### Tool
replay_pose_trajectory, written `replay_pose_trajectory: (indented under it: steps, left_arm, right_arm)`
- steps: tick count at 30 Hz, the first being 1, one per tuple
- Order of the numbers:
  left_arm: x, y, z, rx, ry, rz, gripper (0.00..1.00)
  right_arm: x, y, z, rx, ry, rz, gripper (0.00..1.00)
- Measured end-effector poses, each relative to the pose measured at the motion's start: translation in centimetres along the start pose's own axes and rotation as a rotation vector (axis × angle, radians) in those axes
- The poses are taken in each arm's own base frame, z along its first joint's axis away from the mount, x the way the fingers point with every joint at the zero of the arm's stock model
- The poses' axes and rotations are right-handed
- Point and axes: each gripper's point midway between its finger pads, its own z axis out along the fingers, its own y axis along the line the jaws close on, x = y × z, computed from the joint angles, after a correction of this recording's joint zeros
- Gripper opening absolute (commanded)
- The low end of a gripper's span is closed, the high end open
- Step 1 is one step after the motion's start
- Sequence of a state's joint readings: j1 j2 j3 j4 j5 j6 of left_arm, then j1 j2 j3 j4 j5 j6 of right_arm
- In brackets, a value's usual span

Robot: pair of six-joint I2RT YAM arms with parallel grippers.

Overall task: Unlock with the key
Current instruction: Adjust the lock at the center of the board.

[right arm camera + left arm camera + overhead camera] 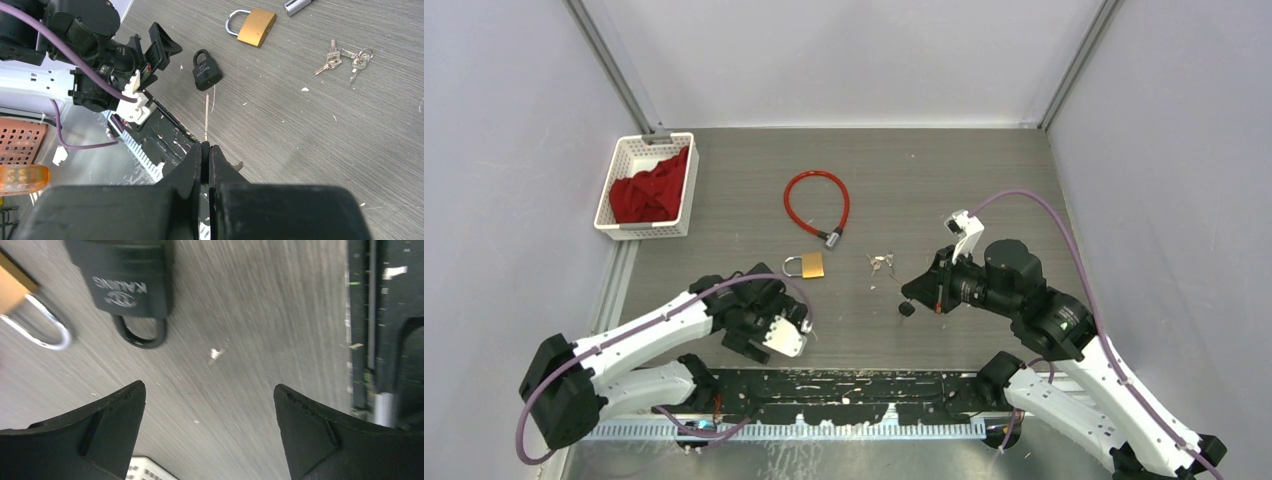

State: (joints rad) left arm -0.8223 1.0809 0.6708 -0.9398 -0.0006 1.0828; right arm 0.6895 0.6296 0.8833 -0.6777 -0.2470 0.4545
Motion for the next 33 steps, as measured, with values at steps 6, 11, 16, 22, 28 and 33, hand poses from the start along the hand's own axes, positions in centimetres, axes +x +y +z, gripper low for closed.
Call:
replay_pose_trajectory:
  steps: [6, 11, 16, 22, 28, 33]
  left_arm:
    - [-1.3, 2.9, 1.2, -0.086, -0.108, 0.158, 0.79]
    - [-1.8, 3.1, 2.8, -0.026, -0.135, 0.208, 0.61]
    - [-2.3, 3.1, 3.0, -0.020, -0.157, 0.250, 0.57]
    - [-2.5, 3.3, 3.3, -0.028, -0.167, 0.270, 0.49]
    - [-2.2, 3.1, 4.1, 0.002, -0.149, 0.265, 0.37]
    - [-1.9, 3.4, 4.9, 0.019, -0.124, 0.250, 0.25]
  right_arm:
    - [0.0, -0.1, 0.1, 0.006, 0.003, 0.016, 0.01]
    - [-0.3, 0.0, 0.0, 0.014, -0.004, 0.023, 0.01]
    - [-1.0, 0.1, -0.2, 0.019, -0.024, 0.019, 0.01]
    - [-1.0, -0.1, -0.2, 0.032, -0.027, 0.021, 0.01]
    - [-0.8, -0.3, -0.2, 0.040, -0.021, 0.023, 0.01]
    - [-0.7, -0.3, -0.3, 0.044, -0.016, 0.024, 0.01]
